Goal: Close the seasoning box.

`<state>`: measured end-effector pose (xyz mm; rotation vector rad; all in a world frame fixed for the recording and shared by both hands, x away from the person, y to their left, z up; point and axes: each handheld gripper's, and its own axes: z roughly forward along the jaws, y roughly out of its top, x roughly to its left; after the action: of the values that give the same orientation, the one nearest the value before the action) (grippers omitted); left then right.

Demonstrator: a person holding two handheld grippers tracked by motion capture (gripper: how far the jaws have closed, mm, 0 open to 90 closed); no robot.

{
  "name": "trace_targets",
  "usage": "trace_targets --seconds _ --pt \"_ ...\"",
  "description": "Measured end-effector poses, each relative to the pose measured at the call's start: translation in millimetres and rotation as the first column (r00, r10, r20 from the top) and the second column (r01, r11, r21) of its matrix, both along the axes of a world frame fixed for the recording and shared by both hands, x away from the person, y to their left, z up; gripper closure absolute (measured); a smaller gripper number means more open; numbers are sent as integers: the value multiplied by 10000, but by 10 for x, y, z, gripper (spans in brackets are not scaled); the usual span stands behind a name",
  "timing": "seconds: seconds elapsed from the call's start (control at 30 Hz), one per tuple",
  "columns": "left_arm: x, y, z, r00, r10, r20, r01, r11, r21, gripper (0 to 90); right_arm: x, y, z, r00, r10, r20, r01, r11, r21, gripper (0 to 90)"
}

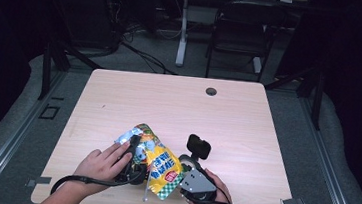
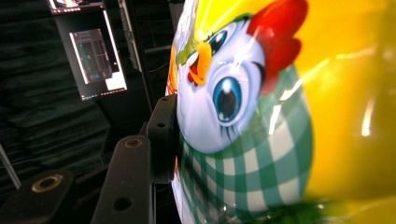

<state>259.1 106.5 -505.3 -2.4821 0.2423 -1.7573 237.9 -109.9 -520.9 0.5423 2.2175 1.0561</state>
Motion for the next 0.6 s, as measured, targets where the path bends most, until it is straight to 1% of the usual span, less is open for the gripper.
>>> trace_targets --seconds 0.1,0.13,0.17,0.37,0.5,0.53,0.57,0.6 --pt "-4 0 -1 10000 -4 37 4 10000 -23 578 -1 0 0 10000 -4 0 4 10000 -3 630" --pt "-7 -1 2 10000 -14 86 14 10000 24 578 0 0 0 10000 5 -8 -5 10000 7 630" --pt "-8 -3 13 10000 -18 72 17 9999 155 578 -2 2 -1 10000 5 6 -5 10000 -2 630" --pt "-6 -4 23 10000 -45 66 44 9997 257 579 -6 8 -1 10000 1 24 -1 10000 -20 631" --pt "-6 -17 48 9998 -126 145 121 9992 382 579 -9 7 -3 10000 -12 38 12 10000 3 632" --pt "-6 -23 63 9994 -219 273 205 9985 503 579 -10 5 -3 10000 -15 41 15 10000 11 632" --pt "-2 -25 69 9996 -191 218 181 9987 480 579 -11 3 -2 10000 -31 38 31 10000 30 633" --pt "-2 -26 73 9995 -199 243 187 9986 487 579 -11 3 -2 10000 -31 38 31 10000 30 633"
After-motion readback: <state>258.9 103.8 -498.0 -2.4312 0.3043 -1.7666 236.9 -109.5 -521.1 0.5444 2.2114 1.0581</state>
